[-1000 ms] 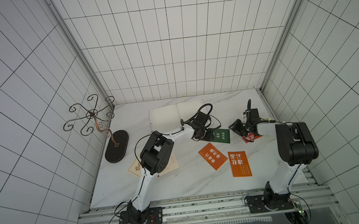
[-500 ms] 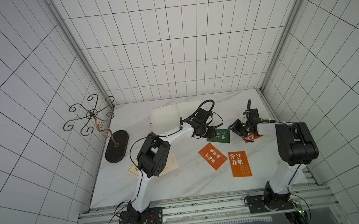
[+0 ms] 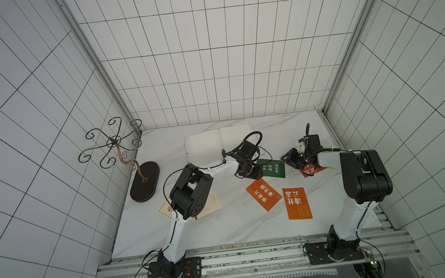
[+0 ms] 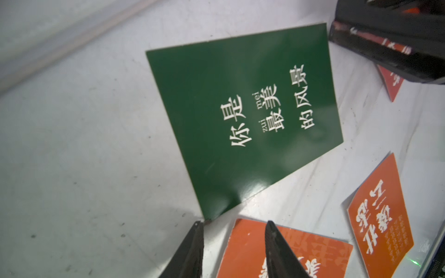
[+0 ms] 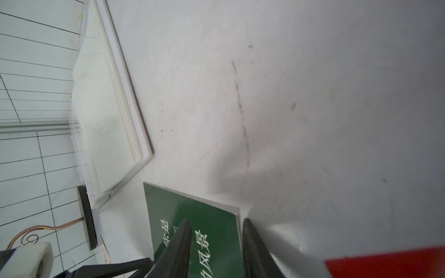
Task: Place the photos into the photo albums
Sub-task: Adjust the photo at the center of the board, then pick up the photo at the center of the board.
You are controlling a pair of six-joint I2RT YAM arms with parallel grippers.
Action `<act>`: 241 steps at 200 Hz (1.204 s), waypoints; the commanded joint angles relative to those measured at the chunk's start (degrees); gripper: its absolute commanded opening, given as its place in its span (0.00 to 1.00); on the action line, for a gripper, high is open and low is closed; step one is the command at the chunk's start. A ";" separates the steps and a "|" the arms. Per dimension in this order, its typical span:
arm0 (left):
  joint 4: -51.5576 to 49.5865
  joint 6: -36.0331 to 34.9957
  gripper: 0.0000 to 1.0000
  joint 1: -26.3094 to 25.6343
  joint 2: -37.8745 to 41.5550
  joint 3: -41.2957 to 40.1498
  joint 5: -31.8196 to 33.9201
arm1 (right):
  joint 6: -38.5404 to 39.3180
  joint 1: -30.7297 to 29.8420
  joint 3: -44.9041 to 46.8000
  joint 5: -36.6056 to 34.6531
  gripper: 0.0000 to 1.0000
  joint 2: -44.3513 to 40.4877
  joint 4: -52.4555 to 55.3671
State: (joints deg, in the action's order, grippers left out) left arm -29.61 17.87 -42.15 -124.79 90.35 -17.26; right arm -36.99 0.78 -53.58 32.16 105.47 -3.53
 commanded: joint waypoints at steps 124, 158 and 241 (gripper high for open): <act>0.86 -0.03 0.41 0.95 1.02 1.69 -0.08 | -0.10 0.28 -1.44 2.83 0.37 2.46 0.64; 1.82 0.02 0.41 -0.45 2.00 1.82 -2.37 | 0.34 0.37 -1.90 2.69 0.37 2.55 1.16; 0.36 -1.10 0.41 -0.10 -2.01 0.17 0.22 | 2.02 0.54 -2.77 2.40 0.37 3.01 1.70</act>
State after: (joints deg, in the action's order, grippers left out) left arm -28.23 17.52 -42.78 -125.32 90.74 -18.72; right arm -36.82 0.78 -54.33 36.75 107.35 -5.37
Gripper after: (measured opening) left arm 0.412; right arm 0.368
